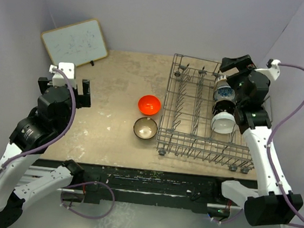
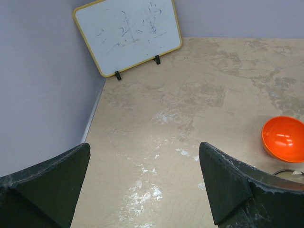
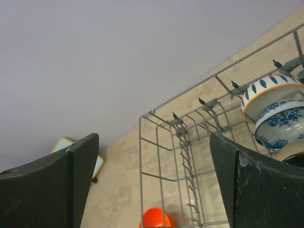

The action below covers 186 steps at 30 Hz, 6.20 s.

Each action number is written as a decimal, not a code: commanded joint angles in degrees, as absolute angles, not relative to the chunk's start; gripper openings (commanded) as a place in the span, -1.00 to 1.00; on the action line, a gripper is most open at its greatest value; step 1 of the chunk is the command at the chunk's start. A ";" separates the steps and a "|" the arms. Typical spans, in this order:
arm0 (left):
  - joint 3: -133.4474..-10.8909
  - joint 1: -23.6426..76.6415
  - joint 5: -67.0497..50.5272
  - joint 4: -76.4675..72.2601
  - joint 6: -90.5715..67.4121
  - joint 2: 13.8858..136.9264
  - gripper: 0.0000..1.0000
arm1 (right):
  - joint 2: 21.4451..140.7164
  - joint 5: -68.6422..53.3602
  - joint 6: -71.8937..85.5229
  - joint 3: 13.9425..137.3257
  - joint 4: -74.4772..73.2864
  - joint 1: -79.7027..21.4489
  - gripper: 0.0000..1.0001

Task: Load the bowls into the dish rack
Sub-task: Pick up the bowl from the center of the board.

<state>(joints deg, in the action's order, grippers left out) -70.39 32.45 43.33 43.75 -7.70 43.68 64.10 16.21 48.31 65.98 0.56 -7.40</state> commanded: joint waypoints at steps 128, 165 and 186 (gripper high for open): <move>-74.53 33.31 60.28 47.00 -8.22 29.80 0.98 | 139.63 35.14 25.07 124.37 -44.40 -52.98 -0.10; -74.73 33.26 60.55 49.08 -10.02 29.23 0.98 | 142.42 35.94 23.06 123.41 -44.91 -51.94 -0.88; -76.82 33.28 59.95 46.85 -9.59 28.83 0.98 | 99.86 5.33 16.18 102.73 -4.53 -53.52 -1.00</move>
<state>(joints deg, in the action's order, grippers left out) -74.91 33.08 60.40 48.93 -10.00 28.99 107.70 14.04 15.81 106.21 -16.10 -53.12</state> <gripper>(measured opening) 0.990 0.015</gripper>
